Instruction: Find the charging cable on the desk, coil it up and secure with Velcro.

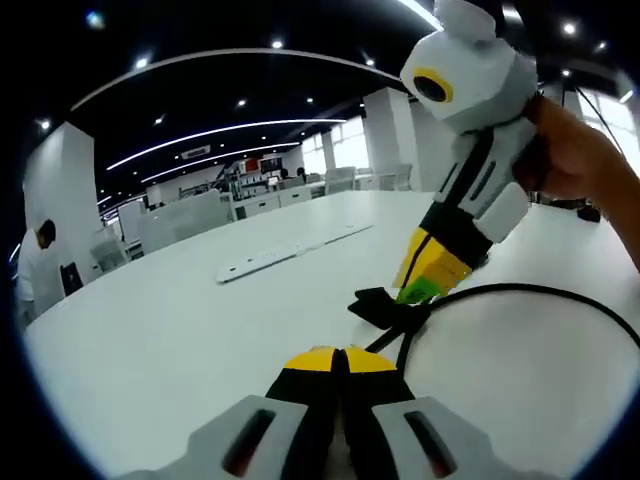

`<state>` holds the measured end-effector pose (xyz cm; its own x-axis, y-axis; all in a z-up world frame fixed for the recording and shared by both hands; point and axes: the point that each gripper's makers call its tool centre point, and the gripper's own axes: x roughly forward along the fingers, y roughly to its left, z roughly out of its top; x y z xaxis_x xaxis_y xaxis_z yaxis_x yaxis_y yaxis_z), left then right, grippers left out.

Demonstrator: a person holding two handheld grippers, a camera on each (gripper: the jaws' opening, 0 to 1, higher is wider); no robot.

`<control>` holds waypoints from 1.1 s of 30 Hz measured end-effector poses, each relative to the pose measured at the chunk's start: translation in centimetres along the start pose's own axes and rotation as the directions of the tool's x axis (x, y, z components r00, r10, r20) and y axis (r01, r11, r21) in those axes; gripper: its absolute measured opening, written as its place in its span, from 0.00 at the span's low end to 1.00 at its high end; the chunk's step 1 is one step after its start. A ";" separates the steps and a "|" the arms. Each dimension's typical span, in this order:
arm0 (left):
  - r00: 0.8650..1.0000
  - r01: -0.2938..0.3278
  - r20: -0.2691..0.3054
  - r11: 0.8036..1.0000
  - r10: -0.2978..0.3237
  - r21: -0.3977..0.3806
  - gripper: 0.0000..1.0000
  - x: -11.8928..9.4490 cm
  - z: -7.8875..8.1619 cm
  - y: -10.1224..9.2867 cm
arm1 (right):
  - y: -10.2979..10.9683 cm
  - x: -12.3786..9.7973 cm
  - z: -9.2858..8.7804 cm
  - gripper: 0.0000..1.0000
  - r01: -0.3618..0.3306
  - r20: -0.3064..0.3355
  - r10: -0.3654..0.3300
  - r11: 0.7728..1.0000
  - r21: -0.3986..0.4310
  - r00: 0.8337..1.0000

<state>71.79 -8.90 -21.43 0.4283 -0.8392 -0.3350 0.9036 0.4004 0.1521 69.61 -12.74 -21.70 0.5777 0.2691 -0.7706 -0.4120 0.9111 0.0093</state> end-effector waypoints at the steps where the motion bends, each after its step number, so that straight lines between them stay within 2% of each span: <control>1: 1.000 0.000 0.002 1.000 0.000 0.001 0.02 -0.1 0.0 -0.1 | -0.1 0.4 -0.3 0.03 0.005 -0.009 -0.005 1.000 0.007 1.000; 2: 1.000 0.000 0.002 1.000 0.000 0.002 0.02 -0.1 0.0 -0.1 | -0.6 0.6 -0.4 0.03 0.017 -0.023 -0.017 1.000 0.022 1.000; 3: 1.000 0.001 0.003 1.000 -0.001 0.002 0.02 -0.1 -0.1 -0.2 | -1.1 0.7 -0.2 0.03 0.042 -0.011 -0.041 0.998 0.038 0.999; 5: 1.000 0.002 0.003 1.000 -0.002 0.003 0.02 -0.2 -0.1 -0.2 | -1.8 0.8 -0.4 0.02 0.073 -0.037 -0.069 0.991 0.113 0.997; 6: 1.000 0.002 0.003 1.000 -0.002 0.002 0.02 -0.2 -0.1 -0.3 | -2.5 1.0 -0.2 0.02 0.080 -0.049 -0.075 0.989 0.124 0.996; 13: 1.000 0.001 0.002 1.000 -0.001 0.000 0.02 -0.2 -0.2 -0.3 | -2.6 1.1 0.0 0.02 0.081 -0.044 -0.076 0.987 0.135 0.996; 15: 1.000 0.001 0.001 1.000 -0.001 -0.004 0.02 0.1 -0.1 -0.1 | -3.3 1.4 0.4 0.02 0.162 -0.044 -0.157 0.977 0.140 0.987; 19: 1.000 0.000 0.002 1.000 0.000 -0.008 0.02 0.2 -0.1 0.1 | -3.6 1.5 0.5 0.02 0.198 -0.053 -0.192 0.968 0.152 0.980; 21: 1.000 -0.001 0.004 1.000 0.001 -0.012 0.02 0.3 0.0 0.1 | -2.8 1.2 -0.1 0.02 0.218 -0.039 -0.215 0.959 0.181 0.976; 23: 1.000 0.000 0.005 1.000 0.000 -0.012 0.02 0.3 0.0 0.1 | -2.1 1.1 -0.7 0.01 0.219 -0.020 -0.219 0.959 0.181 0.976; 28: 1.000 0.001 0.007 1.000 0.000 -0.012 0.02 0.5 0.1 0.3 | -2.6 1.3 -0.2 0.02 0.208 0.011 -0.215 0.958 0.196 0.977; 33: 1.000 0.000 0.007 1.000 0.000 -0.013 0.02 0.5 0.1 0.3 | -2.1 1.4 -0.4 0.02 0.218 0.048 -0.232 0.955 0.200 0.972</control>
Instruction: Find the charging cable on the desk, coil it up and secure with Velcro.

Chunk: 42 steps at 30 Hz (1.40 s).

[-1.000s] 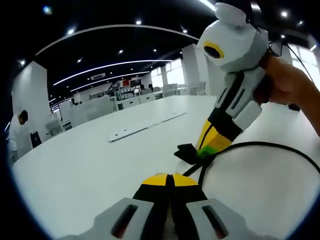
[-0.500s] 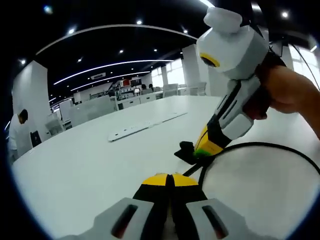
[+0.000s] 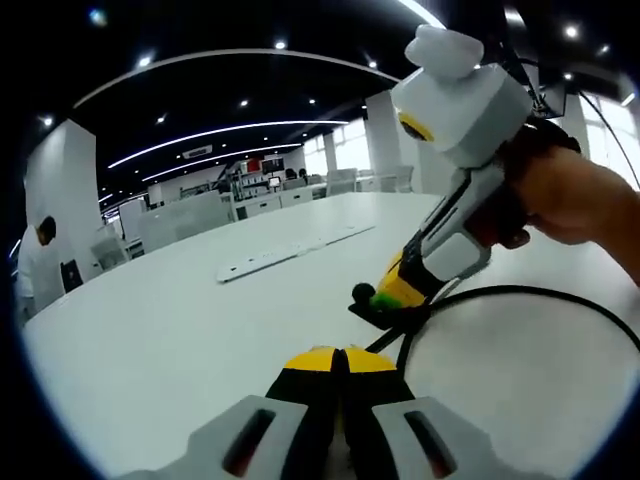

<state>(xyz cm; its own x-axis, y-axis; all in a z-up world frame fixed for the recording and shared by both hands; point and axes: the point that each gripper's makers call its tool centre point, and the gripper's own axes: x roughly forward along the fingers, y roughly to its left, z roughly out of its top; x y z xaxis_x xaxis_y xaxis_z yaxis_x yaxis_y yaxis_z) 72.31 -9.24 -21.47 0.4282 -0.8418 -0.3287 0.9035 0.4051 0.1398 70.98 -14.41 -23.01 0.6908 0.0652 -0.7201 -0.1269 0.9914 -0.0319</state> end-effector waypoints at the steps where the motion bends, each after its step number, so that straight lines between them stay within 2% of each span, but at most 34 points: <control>1: 1.000 0.000 0.000 1.000 0.000 0.000 0.02 0.0 0.0 0.0 | 0.0 0.0 0.0 0.02 0.004 0.003 -0.004 1.000 -0.002 1.000; 8: 1.000 0.000 0.000 1.000 0.000 0.000 0.02 0.3 0.1 0.4 | -0.1 0.2 0.0 0.02 0.010 0.020 -0.010 1.000 -0.001 1.000; 11: 1.000 0.000 0.000 1.000 0.000 -0.001 0.02 0.4 0.2 0.5 | -0.6 0.6 0.6 0.02 -0.002 0.051 0.001 1.000 0.019 0.999; 16: 1.000 -0.001 0.001 1.000 0.001 -0.004 0.02 0.5 0.1 0.6 | -0.7 0.8 0.7 0.02 -0.019 0.084 0.015 0.999 0.045 0.996; 26: 1.000 -0.002 0.002 1.000 0.002 -0.007 0.02 0.3 0.1 0.5 | -1.0 1.2 1.1 0.02 -0.005 0.138 0.000 0.999 0.036 0.990; 31: 1.000 -0.002 0.004 1.000 0.002 -0.007 0.02 0.1 0.0 0.2 | -1.6 1.8 1.9 0.02 0.019 0.205 -0.020 1.000 0.009 0.979; 35: 1.000 -0.001 0.003 1.000 0.002 -0.002 0.02 -0.1 0.0 -0.1 | -1.5 1.8 1.9 0.02 0.003 0.207 -0.006 1.000 0.015 0.978; 38: 1.000 -0.001 0.002 1.000 0.001 0.003 0.02 -0.2 -0.1 -0.3 | -1.0 0.9 1.9 0.02 -0.048 0.196 0.036 0.997 0.055 0.980; 42: 1.000 -0.003 0.000 1.000 0.003 0.010 0.02 -0.2 0.0 -0.2 | -0.2 -1.0 2.2 0.02 -0.104 0.182 0.092 0.993 0.059 0.979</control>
<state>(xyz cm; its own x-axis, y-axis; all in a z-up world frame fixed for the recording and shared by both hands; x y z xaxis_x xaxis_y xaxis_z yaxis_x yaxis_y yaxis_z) 72.04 -9.15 -21.49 0.4305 -0.8409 -0.3279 0.9026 0.4036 0.1500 71.92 -14.47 -20.76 0.7943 0.1758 -0.5816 -0.1559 0.9841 0.0847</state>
